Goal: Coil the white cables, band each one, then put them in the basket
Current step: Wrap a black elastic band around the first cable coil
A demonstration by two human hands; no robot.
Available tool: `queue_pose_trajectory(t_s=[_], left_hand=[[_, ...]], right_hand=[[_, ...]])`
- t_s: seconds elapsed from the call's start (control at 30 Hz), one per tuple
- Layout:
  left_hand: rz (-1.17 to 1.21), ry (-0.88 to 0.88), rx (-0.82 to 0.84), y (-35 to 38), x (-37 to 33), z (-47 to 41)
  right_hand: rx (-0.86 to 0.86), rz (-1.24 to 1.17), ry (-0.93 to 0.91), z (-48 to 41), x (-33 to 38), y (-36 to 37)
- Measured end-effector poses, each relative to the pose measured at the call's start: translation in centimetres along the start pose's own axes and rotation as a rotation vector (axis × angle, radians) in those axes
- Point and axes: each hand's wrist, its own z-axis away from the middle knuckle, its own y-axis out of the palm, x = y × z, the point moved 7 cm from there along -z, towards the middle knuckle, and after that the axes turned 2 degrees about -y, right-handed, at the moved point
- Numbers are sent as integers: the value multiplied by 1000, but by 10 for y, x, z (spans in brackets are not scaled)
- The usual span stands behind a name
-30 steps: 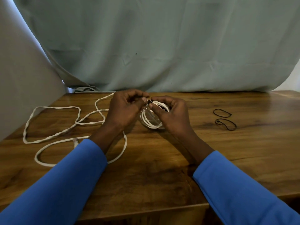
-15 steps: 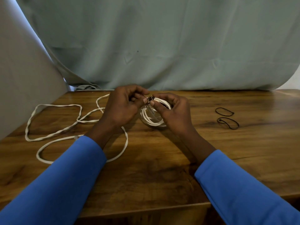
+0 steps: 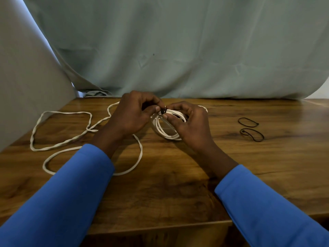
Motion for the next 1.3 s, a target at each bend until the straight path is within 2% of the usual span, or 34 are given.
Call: queue_pose_trajectory(t_s=[0.17, 0.33, 0.53, 0.6, 0.73, 0.97, 1.03, 1.17, 1.3], left_hand=[[-87, 118, 20, -3, -12, 1], [-100, 151, 20, -6, -14, 0], [-140, 216, 58, -5, -24, 3], [-26, 145, 37, -6, -19, 3], [397, -47, 69, -5, -2, 2], [772, -408, 354, 23, 22, 17], [841, -470, 353, 25, 28, 18], [881, -503, 252, 25, 33, 18], [927, -516, 143, 30, 33, 19]], right_hand=[[-8, -16, 5, -1, 0, 0], [-7, -76, 34, -1, -2, 0], [94, -107, 81, 1, -6, 1], [102, -172, 103, 1, -6, 0], [146, -374, 156, 1, -1, 1], [222, -389, 86, 1, 9, 6], [222, -329, 46, 2, 10, 7], [198, -36, -129, -1, 15, 4], [157, 49, -88, -1, 10, 0]])
